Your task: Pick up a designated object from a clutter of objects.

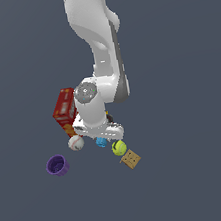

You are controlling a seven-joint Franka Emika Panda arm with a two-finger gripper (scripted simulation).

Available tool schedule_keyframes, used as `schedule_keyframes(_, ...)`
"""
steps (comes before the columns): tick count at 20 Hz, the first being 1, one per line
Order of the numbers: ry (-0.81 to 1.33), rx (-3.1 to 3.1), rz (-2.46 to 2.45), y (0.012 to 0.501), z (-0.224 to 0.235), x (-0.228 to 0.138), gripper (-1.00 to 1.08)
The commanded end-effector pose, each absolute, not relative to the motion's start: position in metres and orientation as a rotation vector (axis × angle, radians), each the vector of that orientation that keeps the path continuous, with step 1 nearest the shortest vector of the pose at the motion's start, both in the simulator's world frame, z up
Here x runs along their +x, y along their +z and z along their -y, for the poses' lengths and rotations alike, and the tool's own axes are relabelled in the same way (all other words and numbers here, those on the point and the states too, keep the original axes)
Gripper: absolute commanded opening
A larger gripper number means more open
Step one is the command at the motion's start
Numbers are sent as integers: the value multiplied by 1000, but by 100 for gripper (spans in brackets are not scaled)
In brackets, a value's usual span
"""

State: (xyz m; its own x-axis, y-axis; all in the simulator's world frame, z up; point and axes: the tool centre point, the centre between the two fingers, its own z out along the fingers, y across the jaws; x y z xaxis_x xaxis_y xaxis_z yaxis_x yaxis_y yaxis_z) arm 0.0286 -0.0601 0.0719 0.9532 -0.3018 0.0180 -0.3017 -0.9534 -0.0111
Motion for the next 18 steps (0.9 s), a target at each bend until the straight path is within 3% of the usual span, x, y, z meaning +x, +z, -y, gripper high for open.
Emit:
schedule_keyframes(1, -32, -3096, -481, 88, 70, 29, -100)
schedule_keyframes(18, -15, -3097, -496, 251, 174, 25, -100)
